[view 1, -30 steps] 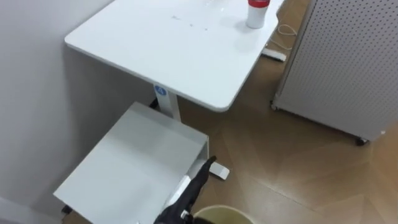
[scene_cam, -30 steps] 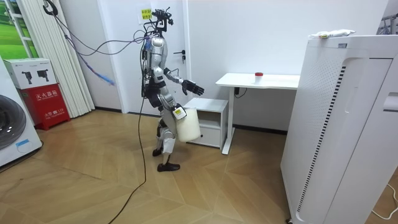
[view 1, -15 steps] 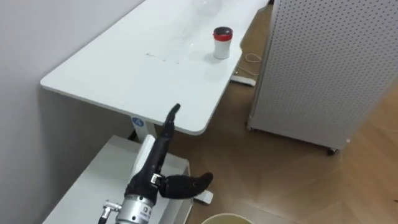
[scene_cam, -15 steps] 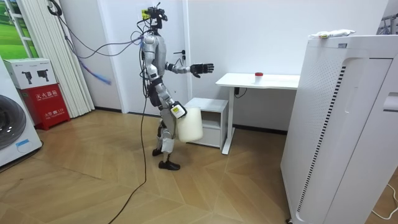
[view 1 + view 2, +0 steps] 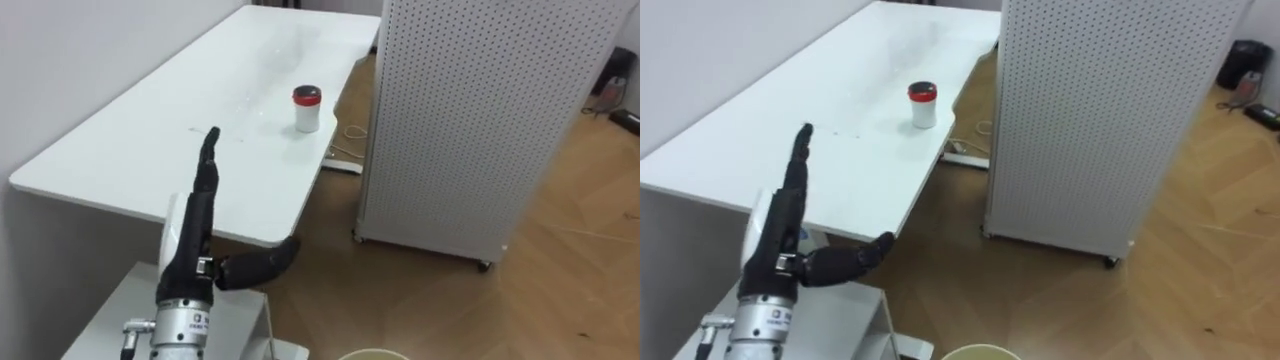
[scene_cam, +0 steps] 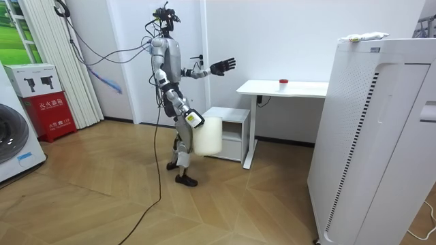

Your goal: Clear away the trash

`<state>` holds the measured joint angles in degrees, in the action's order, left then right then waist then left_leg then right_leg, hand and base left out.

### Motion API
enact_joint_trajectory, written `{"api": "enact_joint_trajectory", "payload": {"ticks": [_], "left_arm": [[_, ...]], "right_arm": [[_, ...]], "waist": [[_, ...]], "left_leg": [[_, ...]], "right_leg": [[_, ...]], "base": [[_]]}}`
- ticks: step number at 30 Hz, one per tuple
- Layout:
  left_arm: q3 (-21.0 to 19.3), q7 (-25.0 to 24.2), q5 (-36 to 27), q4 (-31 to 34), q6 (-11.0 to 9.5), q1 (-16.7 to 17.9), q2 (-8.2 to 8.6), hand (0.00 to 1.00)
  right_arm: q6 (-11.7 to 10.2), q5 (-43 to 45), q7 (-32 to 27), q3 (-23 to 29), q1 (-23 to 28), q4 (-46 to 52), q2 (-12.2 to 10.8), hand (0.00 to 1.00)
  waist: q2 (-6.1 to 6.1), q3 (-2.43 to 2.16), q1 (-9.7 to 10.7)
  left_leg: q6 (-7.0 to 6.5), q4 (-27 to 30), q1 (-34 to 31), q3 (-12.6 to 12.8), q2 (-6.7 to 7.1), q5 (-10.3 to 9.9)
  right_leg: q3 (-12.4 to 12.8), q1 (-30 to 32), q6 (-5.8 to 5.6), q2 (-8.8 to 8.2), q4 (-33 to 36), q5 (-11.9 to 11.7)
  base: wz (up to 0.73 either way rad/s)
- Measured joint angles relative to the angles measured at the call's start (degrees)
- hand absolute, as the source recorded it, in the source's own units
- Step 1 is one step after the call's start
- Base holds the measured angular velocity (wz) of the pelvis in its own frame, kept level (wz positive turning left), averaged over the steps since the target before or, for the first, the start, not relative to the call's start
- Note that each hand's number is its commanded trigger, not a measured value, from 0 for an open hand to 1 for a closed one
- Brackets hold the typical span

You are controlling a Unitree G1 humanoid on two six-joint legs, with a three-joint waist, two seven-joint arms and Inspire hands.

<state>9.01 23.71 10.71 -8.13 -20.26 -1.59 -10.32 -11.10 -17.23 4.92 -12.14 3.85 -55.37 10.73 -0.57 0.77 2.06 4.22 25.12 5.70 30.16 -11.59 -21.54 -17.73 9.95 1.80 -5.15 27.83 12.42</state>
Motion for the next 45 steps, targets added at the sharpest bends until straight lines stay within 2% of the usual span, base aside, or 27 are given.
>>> {"api": "enact_joint_trajectory", "payload": {"ticks": [3,4,5,6,8,10,11,12,13,14,16,17,18,19,20,24,27,29,31,33,35,38,40,42,43,44,45], "left_arm": [[-2.2,0.9,-1.0,0.0,0.0,0.0,-0.77,0.0],[-3.0,1.3,-1.4,0.0,0.0,0.1,-0.75,0.0],[-3.4,1.7,-1.4,0.0,-0.1,0.1,-0.77,0.0],[-3.4,1.8,-1.4,0.2,-0.3,0.1,-0.75,0.0],[-3.3,2.1,-1.4,0.4,-1.5,0.1,-0.64,0.0],[-3.4,2.9,-1.0,0.6,-2.8,0.7,-0.55,0.0],[-3.5,3.4,-1.0,1.4,-2.8,1.2,-0.47,0.0],[-3.7,4.1,-1.0,2.1,-3.2,1.4,-0.27,0.0],[-3.7,4.6,-1.0,2.3,-3.5,1.7,-0.25,0.0],[-4.4,5.3,-0.9,3.0,-4.2,2.6,-0.2,0.0],[-4.8,6.4,-1.0,3.1,-4.7,3.4,-0.36,0.0],[-4.9,7.0,-1.1,3.4,-4.8,4.1,-0.44,0.0],[-5.0,7.1,-1.2,3.4,-4.8,4.2,-0.48,0.0],[-4.9,7.1,-1.2,3.4,-4.8,4.2,-0.55,0.0],[-4.9,6.9,-1.2,3.4,-4.8,4.4,-0.55,0.0],[-5.0,7.0,-1.1,3.8,-4.8,4.3,-0.97,0.0],[-4.8,6.9,-1.0,3.7,-4.8,4.0,-0.98,0.0],[-4.6,6.6,-1.2,3.7,-4.8,4.0,-1.11,0.0],[-4.5,6.6,-1.2,3.6,-4.7,3.9,-1.1,0.0],[-4.4,6.7,-1.1,3.5,-4.7,4.0,-1.17,0.0],[-4.2,6.7,-1.1,3.5,-4.5,4.1,-1.22,0.0],[-4.3,6.7,-1.7,3.3,-4.2,4.1,-1.21,0.0],[-4.4,6.8,-2.2,3.3,-4.2,4.1,-1.25,0.0],[-4.3,6.9,-2.1,2.9,-4.2,4.1,-1.52,0.0],[-4.1,6.8,-1.7,1.8,-4.0,4.2,-1.39,0.0],[-3.7,6.8,-1.6,1.5,-3.6,4.4,-1.44,0.0],[-3.7,6.8,-1.6,1.5,-3.6,4.5,-1.46,0.0]], "right_arm": [[0.0,0.1,0.7,-0.1,0.2,-0.1,0.4,1.0],[0.0,0.2,0.9,-0.2,0.2,0.1,0.4,1.0],[0.1,0.7,0.8,-0.2,0.2,0.2,0.6,1.0],[0.2,0.7,0.7,-0.1,0.3,0.2,0.9,1.0],[0.3,0.7,0.4,-0.1,0.3,0.0,1.4,1.0],[0.6,0.8,-0.1,0.0,0.6,0.0,2.0,1.0],[0.6,0.9,-0.3,0.0,0.9,-0.1,2.2,1.0],[0.7,0.9,-0.6,-0.1,1.5,-0.1,2.3,1.0],[0.8,0.9,-0.6,-0.1,1.9,-0.1,2.3,1.0],[1.0,0.9,-0.6,-0.1,2.2,-0.2,2.4,1.0],[1.1,1.0,-0.6,-0.1,2.3,-0.5,2.7,1.0],[1.1,1.0,-1.0,-0.1,2.5,-0.5,2.5,1.0],[1.1,1.0,-1.1,-0.1,2.4,-0.4,2.4,1.0],[1.1,1.1,-1.2,-0.1,2.4,-0.1,2.3,1.0],[1.2,1.5,-1.7,-0.1,2.3,0.0,2.4,1.0],[1.3,2.2,-2.7,-0.2,2.1,1.9,2.4,1.0],[1.3,2.1,-2.7,-0.3,1.6,2.5,2.4,1.0],[1.3,1.8,-2.9,-0.7,1.2,2.8,2.4,1.0],[1.3,1.8,-3.2,-0.7,1.3,3.3,2.4,1.0],[1.4,1.9,-3.5,-0.6,1.3,4.0,2.5,1.0],[1.7,2.0,-3.5,-0.7,1.3,4.2,2.5,1.0],[1.9,2.1,-3.3,-0.7,1.5,5.1,2.5,1.0],[2.0,2.7,-3.3,-0.8,1.8,5.5,2.4,1.0],[2.0,4.4,-3.4,-0.9,1.9,5.6,2.4,1.0],[2.2,5.3,-3.4,-1.0,2.1,5.4,2.4,1.0],[2.5,5.7,-3.3,-1.3,2.2,5.2,2.3,1.0],[2.5,5.8,-3.1,-1.4,2.0,5.0,2.1,1.0]], "waist": [[0.08,-0.07,-1.3],[0.07,-0.14,-2.3],[0.0,-0.21,-2.8],[-0.04,-0.41,-2.9],[-0.53,-0.15,-4.0],[-0.04,-0.46,-5.5],[0.39,-0.7,-5.8],[0.61,-0.8,-6.4],[0.67,-0.81,-7.0],[0.96,-1.25,-7.0],[0.76,-1.15,-7.0],[0.46,-1.09,-7.1],[0.09,-0.96,-7.2],[-0.48,-0.42,-7.0],[-0.77,-0.28,-7.2],[-0.98,-0.13,-7.1],[-1.25,0.01,-7.0],[-1.62,0.11,-7.0],[-1.84,0.25,-6.7],[-0.86,0.29,-6.7],[-0.1,0.52,-6.9],[1.04,0.35,-7.3],[1.29,0.14,-7.3],[0.74,-0.07,-6.7],[0.83,-0.19,-6.1],[0.56,-0.49,-6.2],[0.56,-0.48,-6.6]], "left_leg": [[-0.15,10.5,-1.8,-1.6,-3.12,0.7],[-1.72,15.2,-3.8,-5.7,-3.31,2.9],[-3.52,19.0,-6.3,-11.4,-2.0,4.4],[-3.69,18.6,-8.9,-15.3,0.7,3.7],[-3.54,16.5,-13.7,-16.6,3.5,3.8],[-2.7,9.8,-18.0,-18.0,5.92,4.8],[-2.54,3.8,-20.3,-20.5,7.47,7.5],[-3.08,-1.6,-21.5,-22.9,8.57,11.8],[-3.16,-3.1,-21.7,-23.5,8.86,13.8],[-3.93,-4.1,-21.1,-24.4,9.65,16.4],[-4.91,-4.4,-20.0,-24.4,11.01,17.8],[-6.19,-4.2,-19.9,-24.3,11.61,18.3],[-6.35,-4.2,-19.8,-24.2,11.98,18.1],[-7.14,-3.6,-19.8,-24.0,12.63,17.6],[-7.46,-2.5,-20.1,-23.9,12.98,16.3],[-7.96,2.2,-20.6,-23.5,13.65,11.1],[-8.32,4.0,-20.4,-23.5,14.37,8.5],[-9.16,5.0,-19.6,-23.6,15.44,6.7],[-10.07,6.9,-19.0,-23.5,16.49,4.7],[-10.8,9.1,-17.9,-24.1,16.44,2.1],[-11.06,8.6,-16.2,-25.3,16.21,1.2],[-10.92,6.3,-14.9,-26.1,15.27,1.2],[-10.56,5.3,-14.5,-26.3,14.39,1.3],[-9.84,3.8,-13.8,-27.2,14.4,1.5],[-8.99,3.4,-12.9,-28.8,14.21,1.4],[-8.0,2.0,-11.8,-29.0,13.55,2.0],[-7.64,1.1,-11.2,-29.0,13.07,2.2]], "right_leg": [[3.1,-0.4,1.27,2.77,1.2,2.6],[6.0,-1.3,2.07,3.65,1.2,2.7],[8.2,-2.0,2.83,4.18,0.9,2.7],[9.7,-2.6,3.07,4.21,0.7,2.8],[11.8,-3.5,3.25,4.4,-0.2,2.9],[13.3,-4.5,3.32,4.45,-1.5,2.8],[14.1,-5.0,3.08,4.81,-1.8,3.1],[15.1,-5.6,2.6,4.98,-1.6,4.0],[15.7,-6.0,2.25,4.97,-1.3,4.5],[15.6,-6.3,0.76,4.56,-0.6,5.7],[13.4,-6.9,-0.45,2.91,-0.5,6.7],[12.8,-7.2,-1.02,2.15,-1.1,7.1],[12.8,-7.4,-1.29,1.73,-1.3,7.3],[12.6,-7.6,-1.66,0.93,-1.4,7.8],[12.7,-8.0,-1.89,0.14,-1.8,8.2],[11.2,-9.3,-3.36,-1.33,-0.8,10.3],[9.9,-9.2,-4.25,-2.75,2.6,11.4],[8.0,-7.8,-4.32,-4.99,10.2,11.5],[8.0,-5.3,-5.22,-7.14,18.5,10.4],[7.4,-2.9,-5.14,-8.48,26.4,5.8],[6.5,-2.6,-5.95,-8.83,27.9,3.7],[6.9,2.0,-5.91,-8.24,24.5,7.6],[7.1,4.4,-5.89,-7.27,16.4,7.8],[8.4,5.1,-5.36,-5.85,5.2,5.3],[9.6,4.5,-6.09,-4.6,3.0,1.0],[9.4,2.8,-5.56,-3.73,1.4,0.7],[9.1,2.0,-5.17,-3.26,0.3,0.4]], "base": [[-0.65],[-0.87],[-0.87],[-0.59],[-0.64],[-0.73],[-0.53],[-0.49],[-0.46],[-0.33],[-0.27],[-0.19],[-0.03],[0.03],[0.0],[-0.02],[0.03],[0.18],[0.28],[0.17],[0.11],[0.07],[0.05],[0.23],[0.23],[0.14],[-0.06]]}}
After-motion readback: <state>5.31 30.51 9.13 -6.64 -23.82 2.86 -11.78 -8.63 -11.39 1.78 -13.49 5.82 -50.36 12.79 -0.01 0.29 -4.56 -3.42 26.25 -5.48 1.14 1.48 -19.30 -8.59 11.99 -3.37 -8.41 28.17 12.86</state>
